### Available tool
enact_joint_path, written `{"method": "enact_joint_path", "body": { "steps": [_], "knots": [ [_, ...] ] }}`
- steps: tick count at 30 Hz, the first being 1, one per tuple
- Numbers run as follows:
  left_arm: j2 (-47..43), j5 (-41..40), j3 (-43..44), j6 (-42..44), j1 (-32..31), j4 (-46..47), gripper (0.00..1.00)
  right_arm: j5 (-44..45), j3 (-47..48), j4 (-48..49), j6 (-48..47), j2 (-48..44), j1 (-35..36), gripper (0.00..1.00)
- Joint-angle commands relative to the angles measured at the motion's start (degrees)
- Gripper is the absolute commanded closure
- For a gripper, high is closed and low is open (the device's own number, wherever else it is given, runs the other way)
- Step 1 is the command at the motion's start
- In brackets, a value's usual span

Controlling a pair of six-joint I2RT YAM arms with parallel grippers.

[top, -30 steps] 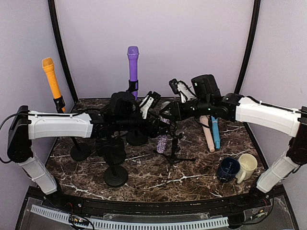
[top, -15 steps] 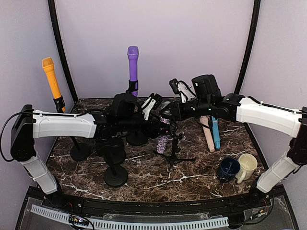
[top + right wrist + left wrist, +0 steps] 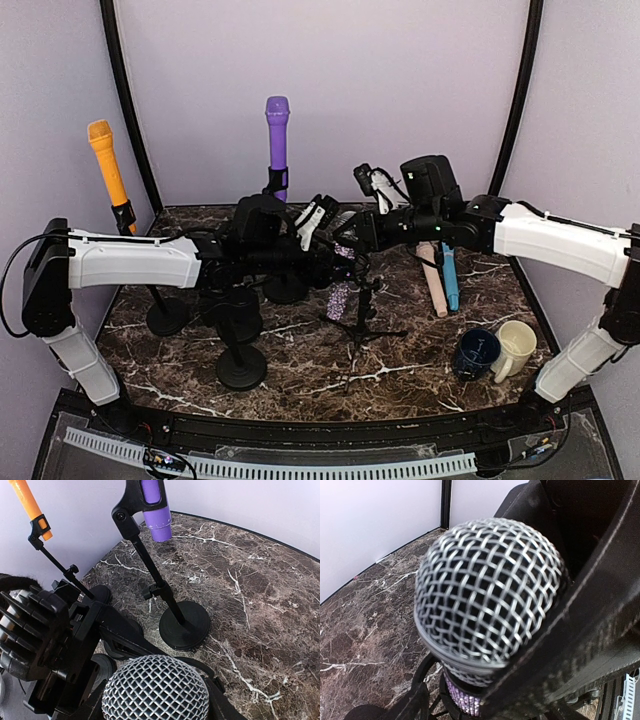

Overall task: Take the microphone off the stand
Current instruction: Hold the microphone stand with the microphone at the center of the board, then remove the microphone from the microphone stand.

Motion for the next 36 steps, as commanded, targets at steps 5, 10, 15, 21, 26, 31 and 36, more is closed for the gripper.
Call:
{"method": "enact_joint_path", "body": {
  "steps": [5, 10, 15, 21, 26, 31, 36],
  "knots": [
    [0.6, -0.6, -1.1, 0.7, 0.1, -0.9, 0.30, 0.1, 2.8, 7.8, 1.2, -4.6, 0.8, 0.71],
    [0.9, -0.8, -1.0, 0.9, 0.1, -1.1, 0.30, 1.0, 3.2, 7.4, 0.8, -5.6, 0.8, 0.71],
    [1.1, -1.0, -1.0, 1.1, 0.1, -1.3, 0.30, 1.7, 3.3, 7.3, 0.7, -6.3, 0.8, 0.71],
    [1.1, -1.2, -1.1, 1.2, 0.1, -1.6, 0.30, 2.1, 3.5, 7.3, 0.7, -7.2, 0.8, 0.71],
    [1.2, -1.3, -1.3, 1.3, 0.1, -1.8, 0.30, 2.2, 3.5, 7.3, 0.6, -7.8, 0.8, 0.71],
    [1.1, -1.6, -1.4, 1.6, 0.0, -2.2, 0.30, 1.6, 4.0, 6.2, -0.3, -7.8, 0.8, 0.71],
    [0.9, -2.2, -1.2, 2.8, -0.1, -3.1, 0.30, 3.8, 5.5, 3.6, -0.3, -6.9, 0.8, 0.71]
  ]
}}
